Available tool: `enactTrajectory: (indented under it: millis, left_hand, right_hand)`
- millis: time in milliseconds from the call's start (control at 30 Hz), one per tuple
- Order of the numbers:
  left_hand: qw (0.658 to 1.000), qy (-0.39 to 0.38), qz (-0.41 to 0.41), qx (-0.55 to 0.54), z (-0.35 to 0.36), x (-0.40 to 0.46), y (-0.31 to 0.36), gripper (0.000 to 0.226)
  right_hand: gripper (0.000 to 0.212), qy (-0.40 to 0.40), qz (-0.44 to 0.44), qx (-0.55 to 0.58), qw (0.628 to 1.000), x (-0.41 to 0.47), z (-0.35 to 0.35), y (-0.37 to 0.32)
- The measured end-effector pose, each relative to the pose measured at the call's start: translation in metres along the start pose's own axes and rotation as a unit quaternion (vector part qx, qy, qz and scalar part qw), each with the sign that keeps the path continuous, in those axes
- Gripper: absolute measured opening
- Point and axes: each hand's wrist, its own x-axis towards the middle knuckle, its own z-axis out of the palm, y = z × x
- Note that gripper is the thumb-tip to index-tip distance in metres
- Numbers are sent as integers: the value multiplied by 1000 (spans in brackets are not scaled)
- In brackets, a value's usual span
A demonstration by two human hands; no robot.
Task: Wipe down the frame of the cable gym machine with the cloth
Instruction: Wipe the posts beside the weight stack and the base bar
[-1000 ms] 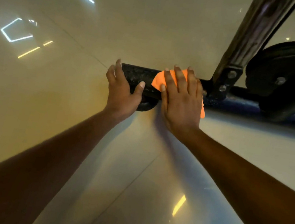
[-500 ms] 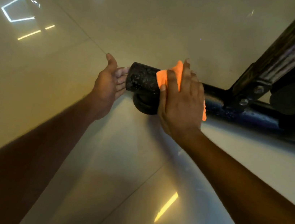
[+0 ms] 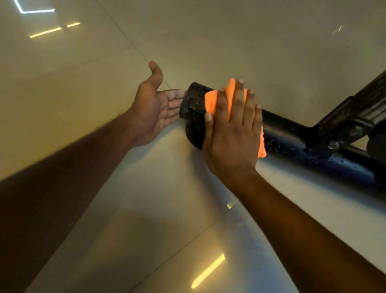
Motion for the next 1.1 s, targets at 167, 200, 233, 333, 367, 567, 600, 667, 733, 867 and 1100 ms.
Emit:
enactTrajectory:
  millis: [167,200,233,333,367,567,600,667,733,867,1100]
  left_hand:
    - [999,7,1,-31,3,-4,0,111]
    - [999,10,1,-32,4,-5,1,111]
    - [1000,14,1,-28,5,-5,0,111]
    - [999,27,10,-15,7,-8,-1,108]
    - [1000,27,14,-7,7,-8,-2,107]
    - [999,27,45,10,9,-9,-3,80]
    - [998,25,54,20,13,-11,-4,66]
    - [996,42,67,42,21,-13,-7,41]
    - [989,64,112,76,28,-12,-9,31]
    - [910,89,229,334,38,-15,-23,53]
    - [683,122,343,633,49,-6,-52,59]
  right_hand:
    - [60,-21,-72,-9,997,29,16,-34]
    - [59,-18,-78,-8,997,27,16,-29]
    - [59,-10,-80,-4,997,21,15,-21]
    - [57,21,-31,3,999,-8,8,6]
    - [56,32,-12,6,999,-19,6,12]
    - [57,20,-14,12,1000,7,11,-19]
    - [55,12,-31,8,999,13,11,-18]
    - [56,4,-57,3,998,14,10,-3]
    - [56,22,-61,-1,998,-3,8,21]
    - [56,64,-4,-4,998,-47,-1,73]
    - [52,51,17,34,998,-24,4,42]
